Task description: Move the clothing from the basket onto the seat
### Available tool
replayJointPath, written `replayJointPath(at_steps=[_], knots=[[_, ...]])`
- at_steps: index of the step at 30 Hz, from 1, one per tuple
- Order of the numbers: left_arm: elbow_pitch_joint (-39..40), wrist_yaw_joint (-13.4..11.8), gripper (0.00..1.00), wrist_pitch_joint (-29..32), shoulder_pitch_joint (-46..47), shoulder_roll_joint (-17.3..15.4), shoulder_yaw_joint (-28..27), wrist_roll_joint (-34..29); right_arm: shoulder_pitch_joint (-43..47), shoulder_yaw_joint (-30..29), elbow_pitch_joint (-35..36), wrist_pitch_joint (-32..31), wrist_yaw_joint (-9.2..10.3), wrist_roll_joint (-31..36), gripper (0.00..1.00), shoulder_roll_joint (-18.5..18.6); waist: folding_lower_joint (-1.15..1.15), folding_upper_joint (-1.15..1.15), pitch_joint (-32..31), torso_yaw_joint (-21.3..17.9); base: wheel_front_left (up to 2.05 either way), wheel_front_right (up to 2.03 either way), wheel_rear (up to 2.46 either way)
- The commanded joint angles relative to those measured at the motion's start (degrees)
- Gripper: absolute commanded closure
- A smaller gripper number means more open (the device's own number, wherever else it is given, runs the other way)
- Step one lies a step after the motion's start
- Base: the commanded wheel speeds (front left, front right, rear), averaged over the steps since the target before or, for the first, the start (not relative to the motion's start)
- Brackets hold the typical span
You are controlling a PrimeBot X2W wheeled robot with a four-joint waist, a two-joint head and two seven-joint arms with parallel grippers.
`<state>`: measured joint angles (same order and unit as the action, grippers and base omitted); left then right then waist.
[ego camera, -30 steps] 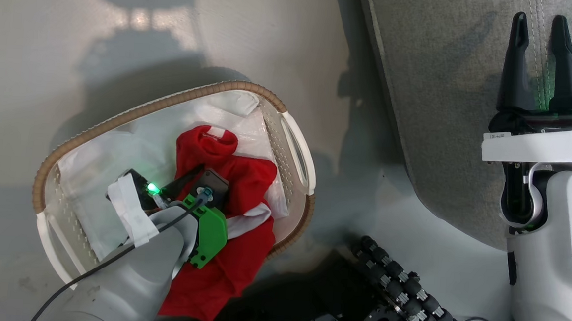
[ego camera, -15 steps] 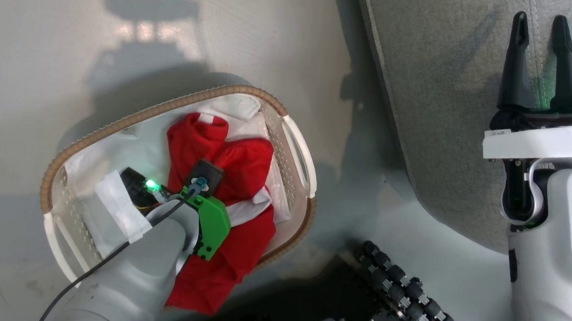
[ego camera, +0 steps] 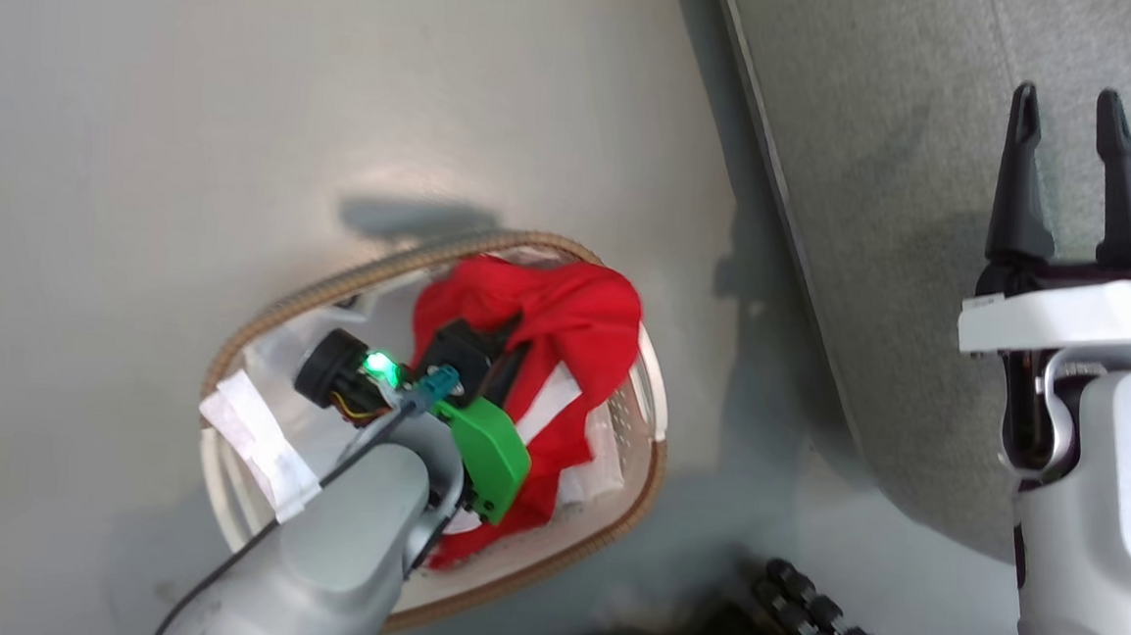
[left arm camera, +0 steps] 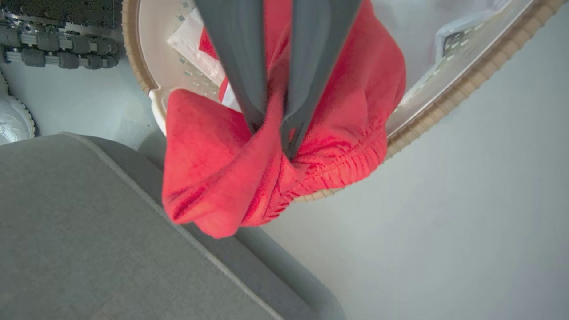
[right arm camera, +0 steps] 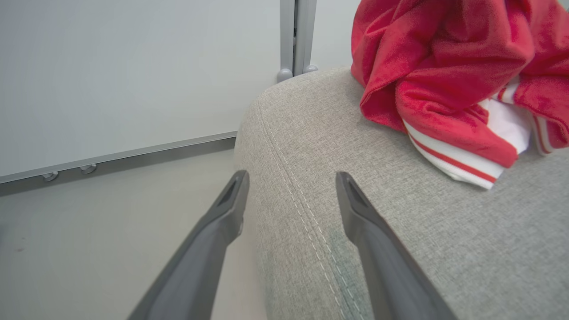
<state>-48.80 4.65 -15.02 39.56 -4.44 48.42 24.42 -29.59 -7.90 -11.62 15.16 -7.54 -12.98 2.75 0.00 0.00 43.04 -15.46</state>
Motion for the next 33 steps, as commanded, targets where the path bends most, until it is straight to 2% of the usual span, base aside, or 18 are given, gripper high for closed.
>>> replayJointPath(at_steps=[1, 10, 16, 23, 33], knots=[[2.0, 0.5, 1.00, -0.2, -1.6, -0.3, -0.5, -0.6, 1.6, -0.4, -0.5, 0.0, 0.10, 0.9, 0.00, 0.3, 0.00, 0.00, -7.4, 4.7, 0.00, 0.00, 0.00], [14.9, 1.7, 1.00, -0.2, -8.0, -1.1, -8.0, -1.2, 7.7, -1.9, -2.8, 0.0, 0.10, 5.1, 0.00, 0.3, 0.00, 0.00, -20.9, 8.9, 0.00, 0.00, 0.00], [19.7, 2.3, 1.00, -0.2, -9.2, -1.8, -11.4, -2.2, 11.6, -1.1, -4.3, 0.0, 0.10, 6.6, 0.00, 0.3, 0.00, 0.00, -28.4, 10.1, 0.00, 0.00, 0.00], [20.9, 2.8, 1.00, -0.2, -4.4, -3.7, -12.1, -2.4, 15.7, 1.9, -5.9, 0.0, 0.09, 7.0, 0.00, 0.3, 0.00, 0.00, -37.2, 10.4, 0.00, 0.00, 0.00], [21.4, 2.8, 1.00, 0.7, 5.4, -7.0, -11.3, -0.5, 15.9, 7.9, -6.3, 0.0, 0.09, 6.8, 0.00, 0.3, 0.00, 0.00, -42.8, 10.1, 0.00, 0.00, 0.00]])
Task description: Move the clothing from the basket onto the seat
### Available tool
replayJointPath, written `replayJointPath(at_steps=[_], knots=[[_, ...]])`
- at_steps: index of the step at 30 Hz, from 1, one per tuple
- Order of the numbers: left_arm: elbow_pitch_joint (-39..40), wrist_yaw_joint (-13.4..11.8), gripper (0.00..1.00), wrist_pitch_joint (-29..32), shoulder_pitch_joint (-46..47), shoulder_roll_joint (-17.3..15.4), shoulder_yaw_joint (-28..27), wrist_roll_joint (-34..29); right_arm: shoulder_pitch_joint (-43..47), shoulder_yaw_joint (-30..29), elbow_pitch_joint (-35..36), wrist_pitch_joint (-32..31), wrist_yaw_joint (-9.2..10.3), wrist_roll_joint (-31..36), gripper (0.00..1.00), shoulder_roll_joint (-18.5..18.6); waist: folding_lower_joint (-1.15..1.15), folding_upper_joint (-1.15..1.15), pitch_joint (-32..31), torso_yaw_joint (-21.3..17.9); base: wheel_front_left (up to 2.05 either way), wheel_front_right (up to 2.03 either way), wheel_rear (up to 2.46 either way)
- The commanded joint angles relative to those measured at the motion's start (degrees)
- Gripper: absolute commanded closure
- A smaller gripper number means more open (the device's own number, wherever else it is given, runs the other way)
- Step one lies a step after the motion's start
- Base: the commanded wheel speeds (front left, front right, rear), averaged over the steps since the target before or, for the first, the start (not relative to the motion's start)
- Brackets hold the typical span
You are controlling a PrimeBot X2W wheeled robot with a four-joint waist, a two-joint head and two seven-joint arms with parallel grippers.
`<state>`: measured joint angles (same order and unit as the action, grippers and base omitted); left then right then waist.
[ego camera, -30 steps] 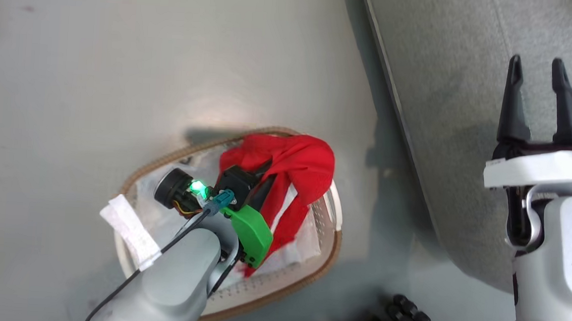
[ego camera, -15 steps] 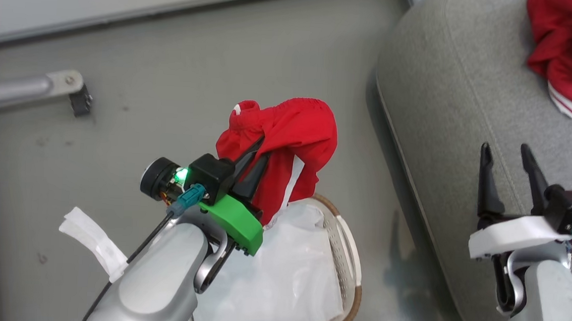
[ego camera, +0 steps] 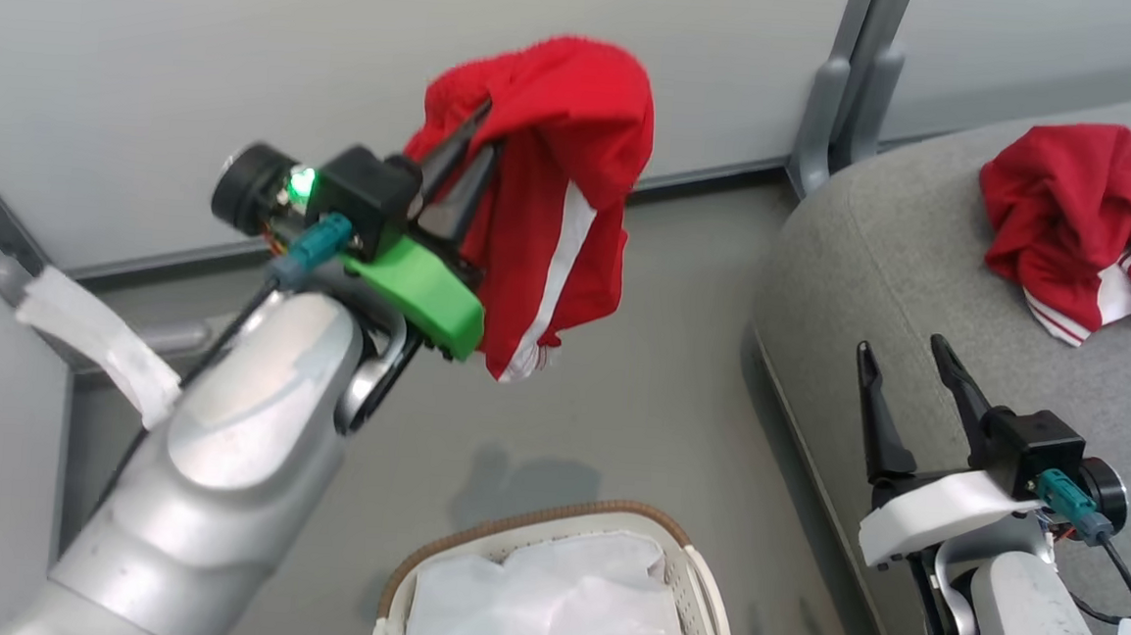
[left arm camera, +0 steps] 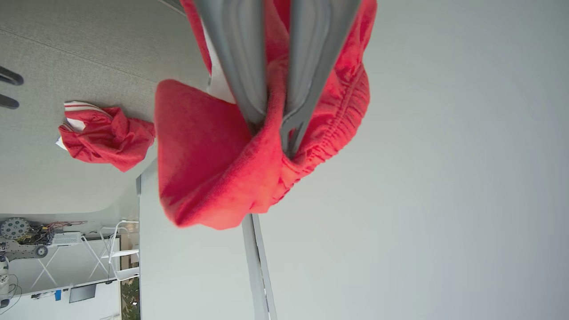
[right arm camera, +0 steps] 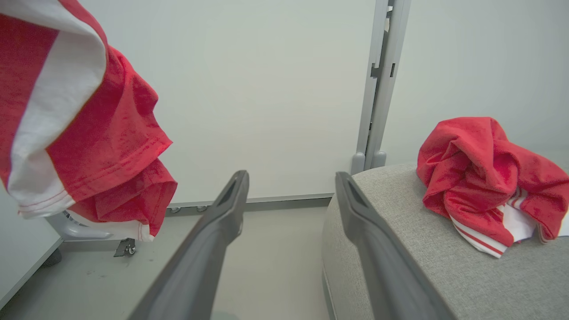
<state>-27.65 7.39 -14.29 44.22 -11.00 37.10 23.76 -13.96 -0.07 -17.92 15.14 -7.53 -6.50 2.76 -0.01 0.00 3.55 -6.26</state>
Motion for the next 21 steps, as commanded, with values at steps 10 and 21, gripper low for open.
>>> replayJointPath(at_steps=[10, 21], knots=[[1.2, 0.1, 1.00, 1.3, 9.8, -1.3, 2.7, 2.7, -1.0, 6.7, -0.9, 0.0, 0.08, -0.6, 0.00, 0.2, 0.01, 0.00, -4.6, 2.1, 0.00, 0.00, 0.00], [2.8, 0.0, 1.00, 1.1, 13.4, -0.2, 5.8, 4.2, -2.8, 15.1, -2.1, 0.0, 0.08, -1.2, 0.00, 0.2, 0.01, 0.00, -6.1, 4.0, 0.00, 0.00, 0.00]])
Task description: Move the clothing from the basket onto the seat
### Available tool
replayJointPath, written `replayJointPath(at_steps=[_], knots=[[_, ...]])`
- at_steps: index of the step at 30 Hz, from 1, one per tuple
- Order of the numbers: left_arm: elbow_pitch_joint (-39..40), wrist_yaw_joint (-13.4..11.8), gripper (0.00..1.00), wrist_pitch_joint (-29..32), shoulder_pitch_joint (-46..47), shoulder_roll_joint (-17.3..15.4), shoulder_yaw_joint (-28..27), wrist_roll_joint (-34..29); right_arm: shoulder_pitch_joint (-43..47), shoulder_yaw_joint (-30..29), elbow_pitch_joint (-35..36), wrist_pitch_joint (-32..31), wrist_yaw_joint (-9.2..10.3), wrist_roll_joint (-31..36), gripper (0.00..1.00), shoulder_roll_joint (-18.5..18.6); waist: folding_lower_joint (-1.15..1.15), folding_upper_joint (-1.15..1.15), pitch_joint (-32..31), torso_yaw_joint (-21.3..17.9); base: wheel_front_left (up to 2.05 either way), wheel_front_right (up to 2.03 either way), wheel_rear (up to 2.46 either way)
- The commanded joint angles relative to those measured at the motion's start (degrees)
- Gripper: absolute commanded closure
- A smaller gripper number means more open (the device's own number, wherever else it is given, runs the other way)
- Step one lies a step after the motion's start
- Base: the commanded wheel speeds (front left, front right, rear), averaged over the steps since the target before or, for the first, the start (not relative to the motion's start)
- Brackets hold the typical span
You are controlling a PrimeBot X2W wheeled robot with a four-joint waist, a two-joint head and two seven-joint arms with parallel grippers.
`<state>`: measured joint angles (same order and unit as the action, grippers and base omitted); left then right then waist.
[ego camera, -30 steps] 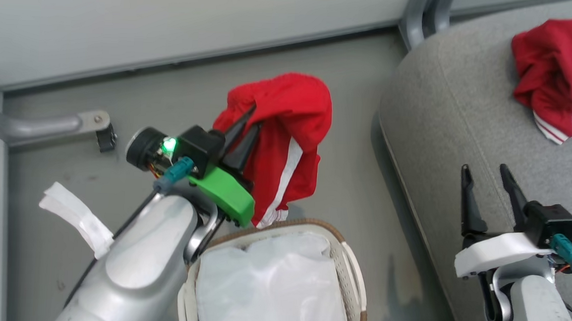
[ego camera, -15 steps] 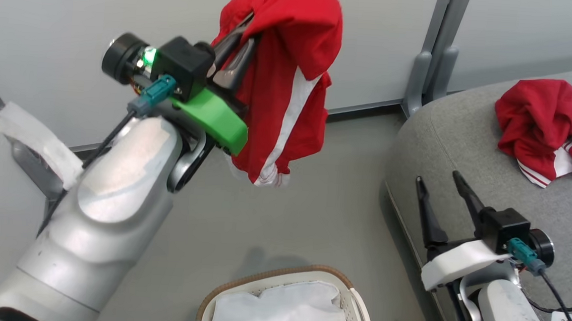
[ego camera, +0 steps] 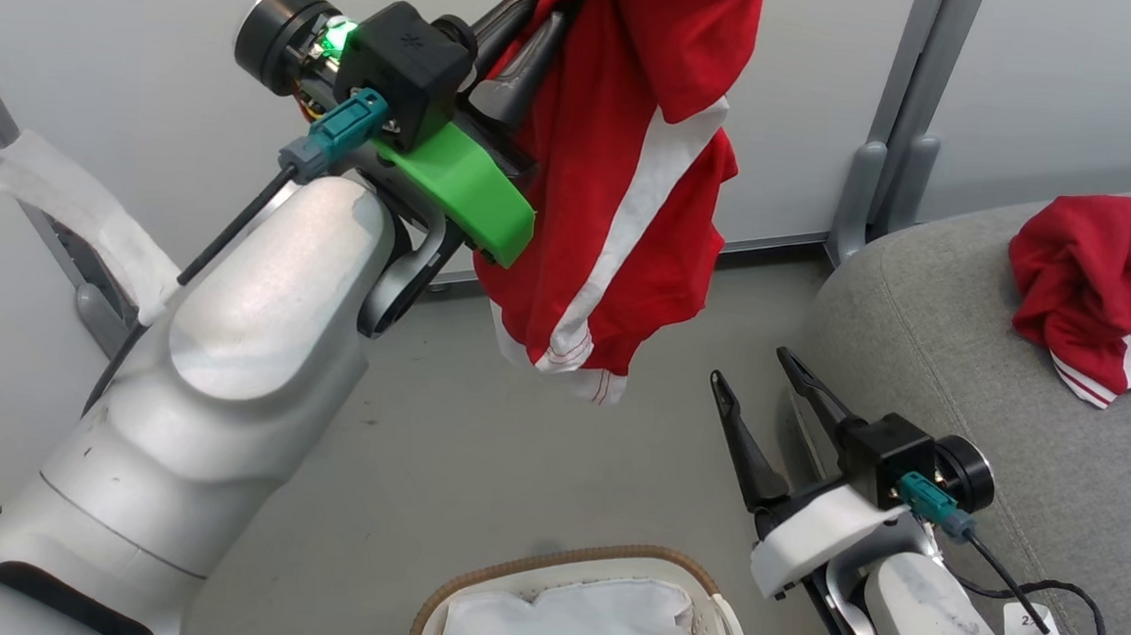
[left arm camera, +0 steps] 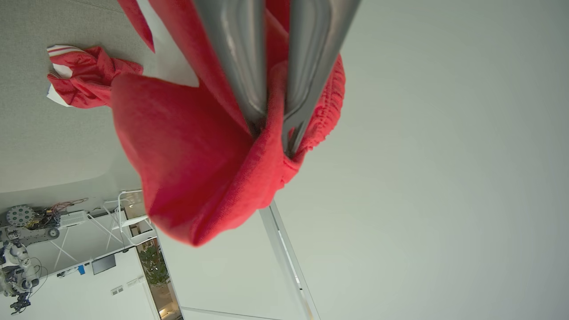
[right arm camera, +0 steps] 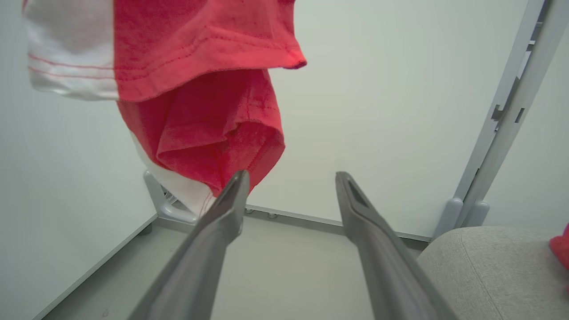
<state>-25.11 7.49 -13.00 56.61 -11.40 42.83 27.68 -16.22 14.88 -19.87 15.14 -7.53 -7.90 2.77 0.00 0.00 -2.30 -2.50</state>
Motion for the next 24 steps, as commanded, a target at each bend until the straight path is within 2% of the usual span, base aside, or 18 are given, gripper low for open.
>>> replayJointPath(at_steps=[1, 15, 24], knots=[[0.5, -0.1, 1.00, -0.2, 1.1, 0.3, 0.4, 0.4, -1.0, 0.6, -0.3, 0.0, 0.08, 0.6, 0.00, 0.2, 0.00, 0.00, -0.3, 0.4, 0.00, 0.00, 0.00], [3.8, -0.1, 1.00, -0.1, 1.5, 2.3, 2.8, 1.5, -8.2, 1.2, -8.0, 0.0, 0.08, 6.2, 0.00, 0.2, 0.00, 0.00, -0.3, 2.5, 0.00, 0.00, 0.00], [5.4, -0.1, 1.00, 0.7, -0.5, 1.7, 3.8, 2.8, -10.7, 1.8, -3.0, 0.0, 0.08, 7.1, 0.00, 0.2, 0.00, 0.00, 0.3, 3.1, 0.00, 0.00, 0.00]])
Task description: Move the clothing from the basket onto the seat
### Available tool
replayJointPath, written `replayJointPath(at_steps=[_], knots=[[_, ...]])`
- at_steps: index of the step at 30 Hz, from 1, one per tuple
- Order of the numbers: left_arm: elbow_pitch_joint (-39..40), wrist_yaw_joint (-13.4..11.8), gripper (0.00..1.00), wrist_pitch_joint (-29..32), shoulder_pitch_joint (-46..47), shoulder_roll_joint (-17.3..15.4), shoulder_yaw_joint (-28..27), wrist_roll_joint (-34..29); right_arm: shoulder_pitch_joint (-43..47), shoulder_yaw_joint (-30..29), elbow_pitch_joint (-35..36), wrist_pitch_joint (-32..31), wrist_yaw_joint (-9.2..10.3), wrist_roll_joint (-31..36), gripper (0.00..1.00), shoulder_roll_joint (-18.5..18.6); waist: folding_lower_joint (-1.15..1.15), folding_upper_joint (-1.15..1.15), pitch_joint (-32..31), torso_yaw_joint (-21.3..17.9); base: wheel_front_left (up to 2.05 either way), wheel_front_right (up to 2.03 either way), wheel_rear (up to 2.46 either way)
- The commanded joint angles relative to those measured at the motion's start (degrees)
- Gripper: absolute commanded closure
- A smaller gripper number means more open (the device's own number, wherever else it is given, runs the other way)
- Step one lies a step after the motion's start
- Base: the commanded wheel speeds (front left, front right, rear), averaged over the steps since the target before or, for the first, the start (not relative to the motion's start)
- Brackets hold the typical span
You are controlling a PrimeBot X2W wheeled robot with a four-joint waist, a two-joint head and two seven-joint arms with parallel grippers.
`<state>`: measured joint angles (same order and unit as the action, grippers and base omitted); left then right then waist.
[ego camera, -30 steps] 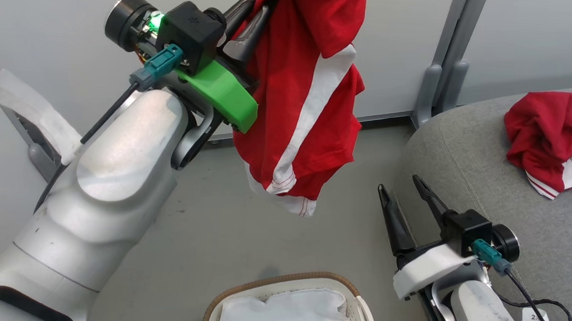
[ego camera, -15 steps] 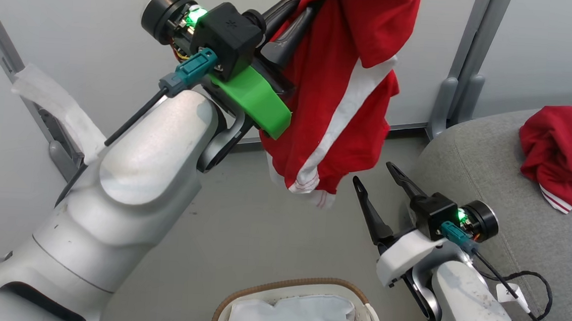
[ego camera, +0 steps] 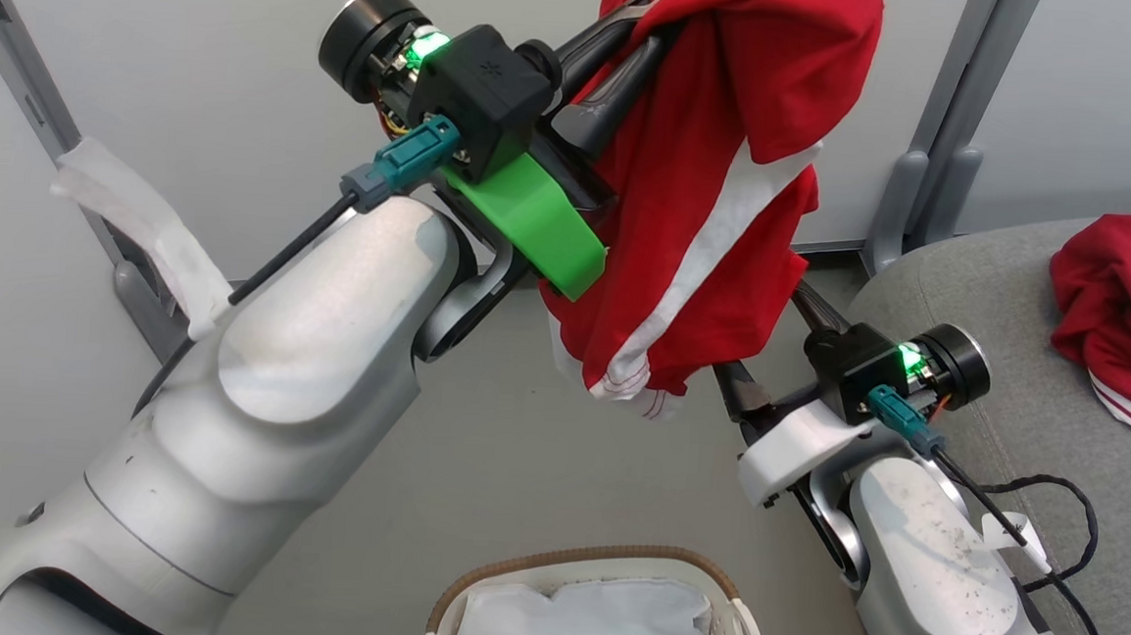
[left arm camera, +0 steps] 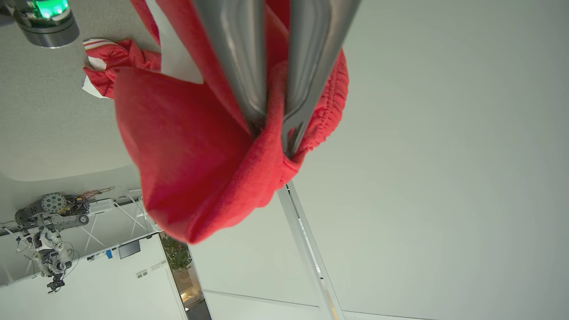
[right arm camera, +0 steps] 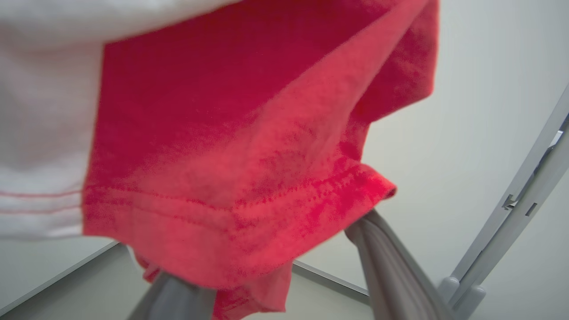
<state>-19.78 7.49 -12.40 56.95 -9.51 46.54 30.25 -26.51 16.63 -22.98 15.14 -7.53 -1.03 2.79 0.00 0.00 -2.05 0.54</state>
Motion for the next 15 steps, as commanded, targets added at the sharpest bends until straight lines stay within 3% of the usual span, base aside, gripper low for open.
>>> replayJointPath(at_steps=[1, 5, 6, 7, 8, 15], knots=[[0.1, -0.1, 1.00, 0.2, -1.0, -0.2, 0.1, 0.5, -0.6, 0.2, 0.8, 0.0, 0.08, 0.5, 0.00, 0.2, 0.00, 0.00, 0.1, 0.0, 0.00, 0.00, 0.00], [-0.4, -0.1, 1.00, 0.0, -1.8, -0.6, 0.0, 1.0, -0.9, 0.6, 2.1, 0.0, 0.08, 1.0, 0.03, 0.2, 0.00, 0.00, 0.4, -0.1, 0.00, 0.00, 0.00], [-0.6, -0.2, 1.00, -0.1, -2.0, -0.7, -0.1, 1.2, -0.9, 0.9, 2.1, 0.0, 0.08, 1.2, 0.56, 0.2, 0.00, 0.00, 0.5, -0.2, 0.00, 0.00, 0.00], [-0.8, -0.2, 1.00, -0.2, -2.2, -0.8, -0.2, 1.4, -0.9, 1.1, 1.7, 0.0, 0.08, 1.3, 0.63, 0.2, 0.00, 0.00, 0.5, -0.3, 0.00, 0.00, 0.00], [-1.0, -0.2, 1.00, -0.2, -2.4, -0.8, -0.3, 1.6, -1.0, 1.3, 1.4, 0.0, 0.08, 1.2, 1.00, 0.2, 0.00, 0.00, 0.6, -0.3, 0.00, 0.00, 0.00], [-2.6, -0.4, 1.00, -0.5, -3.8, -1.3, -0.9, 3.2, -0.9, 1.0, 0.9, 0.0, 0.08, 0.7, 1.00, 0.2, 0.00, 0.00, 1.0, -0.6, 0.00, 0.00, 0.00]])
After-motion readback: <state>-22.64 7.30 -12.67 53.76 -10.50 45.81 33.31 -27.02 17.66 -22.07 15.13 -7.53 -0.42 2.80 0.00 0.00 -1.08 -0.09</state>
